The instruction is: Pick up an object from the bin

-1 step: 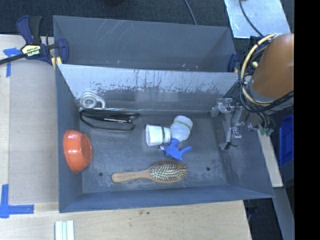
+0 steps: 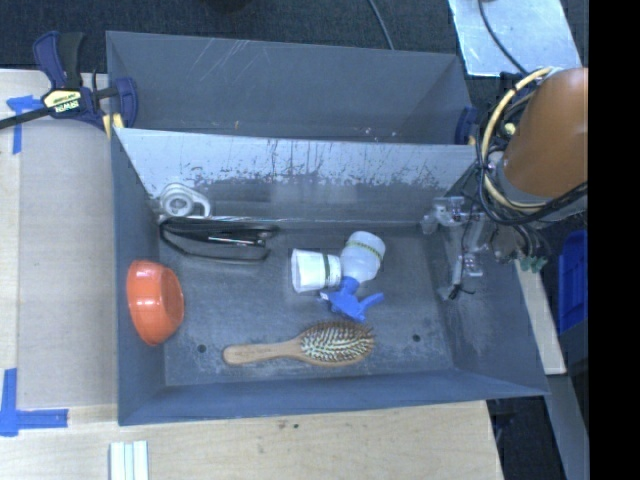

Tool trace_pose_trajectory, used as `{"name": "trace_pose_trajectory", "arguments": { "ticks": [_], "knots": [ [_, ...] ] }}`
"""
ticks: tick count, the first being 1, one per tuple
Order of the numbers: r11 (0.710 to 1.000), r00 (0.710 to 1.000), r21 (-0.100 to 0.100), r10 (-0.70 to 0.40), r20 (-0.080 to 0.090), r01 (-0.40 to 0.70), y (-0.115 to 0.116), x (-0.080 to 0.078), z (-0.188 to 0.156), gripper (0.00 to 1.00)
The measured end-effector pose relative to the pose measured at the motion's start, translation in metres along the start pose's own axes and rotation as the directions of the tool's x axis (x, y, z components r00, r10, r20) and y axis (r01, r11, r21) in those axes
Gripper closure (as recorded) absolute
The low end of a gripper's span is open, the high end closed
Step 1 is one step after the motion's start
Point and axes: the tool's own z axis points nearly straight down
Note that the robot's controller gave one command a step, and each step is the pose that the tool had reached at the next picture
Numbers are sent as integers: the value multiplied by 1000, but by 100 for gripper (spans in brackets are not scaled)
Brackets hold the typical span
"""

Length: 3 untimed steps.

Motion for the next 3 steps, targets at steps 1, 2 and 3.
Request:
{"name": "trace_pose_trajectory", "arguments": {
  "ticks": [1, 2, 3],
  "knots": [
    [998, 998, -2, -69, -6, 69, 16, 37, 77, 0],
    [1000, 1000, 3, -25, 14, 25, 25, 26, 73, 0],
    [999, 999, -1, -47, 0, 47, 50, 40, 116, 0]
  ]
}}
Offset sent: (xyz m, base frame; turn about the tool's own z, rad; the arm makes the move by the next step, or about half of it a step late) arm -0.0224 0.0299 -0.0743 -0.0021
